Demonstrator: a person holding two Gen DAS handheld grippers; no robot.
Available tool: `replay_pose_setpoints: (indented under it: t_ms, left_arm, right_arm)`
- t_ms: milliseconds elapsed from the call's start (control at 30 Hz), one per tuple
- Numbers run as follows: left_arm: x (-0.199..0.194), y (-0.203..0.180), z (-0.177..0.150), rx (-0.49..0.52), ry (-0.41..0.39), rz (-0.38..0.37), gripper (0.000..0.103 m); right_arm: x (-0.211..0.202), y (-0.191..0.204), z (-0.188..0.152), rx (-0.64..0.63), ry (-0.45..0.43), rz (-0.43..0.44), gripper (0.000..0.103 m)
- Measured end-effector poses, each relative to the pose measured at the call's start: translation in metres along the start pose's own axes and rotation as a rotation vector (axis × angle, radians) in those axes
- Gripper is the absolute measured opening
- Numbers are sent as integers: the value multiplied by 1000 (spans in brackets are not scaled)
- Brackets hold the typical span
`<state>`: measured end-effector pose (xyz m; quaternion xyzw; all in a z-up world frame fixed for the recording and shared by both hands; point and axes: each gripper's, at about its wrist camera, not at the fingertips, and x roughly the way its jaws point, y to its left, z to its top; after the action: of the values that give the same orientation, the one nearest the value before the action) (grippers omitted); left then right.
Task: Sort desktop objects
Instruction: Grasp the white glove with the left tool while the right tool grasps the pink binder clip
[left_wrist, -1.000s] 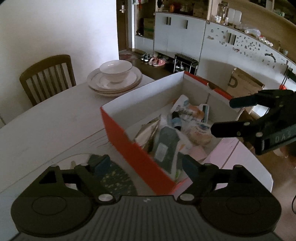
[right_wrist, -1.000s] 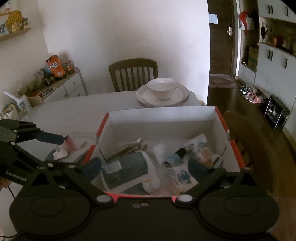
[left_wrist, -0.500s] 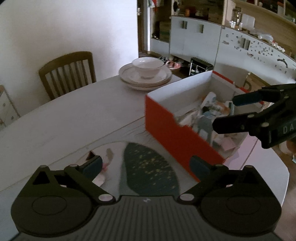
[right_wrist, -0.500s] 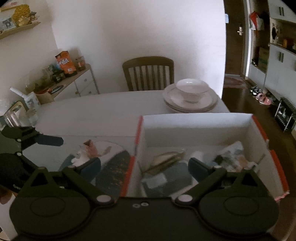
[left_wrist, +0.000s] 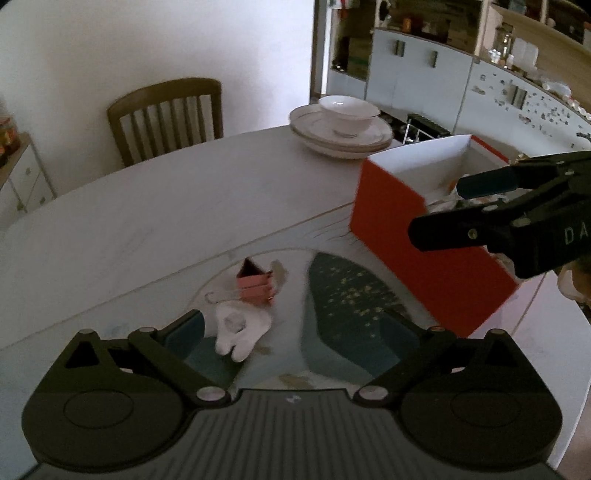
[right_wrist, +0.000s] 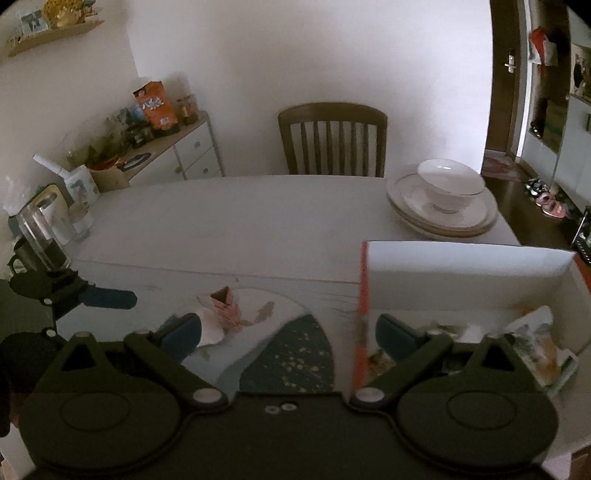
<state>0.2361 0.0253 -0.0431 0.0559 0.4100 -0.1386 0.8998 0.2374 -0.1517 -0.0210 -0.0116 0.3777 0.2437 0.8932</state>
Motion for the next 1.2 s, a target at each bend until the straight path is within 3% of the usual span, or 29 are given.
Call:
replay_pose_setpoints:
  t_ms: [500, 1200]
  left_arm:
    - [41, 40, -21, -53, 26, 52, 102]
    - [88, 40, -40, -57, 64, 77, 101]
  right_arm:
    - [71, 30, 17, -41, 77, 42, 101]
    - [164, 59, 18, -112, 221, 111, 96]
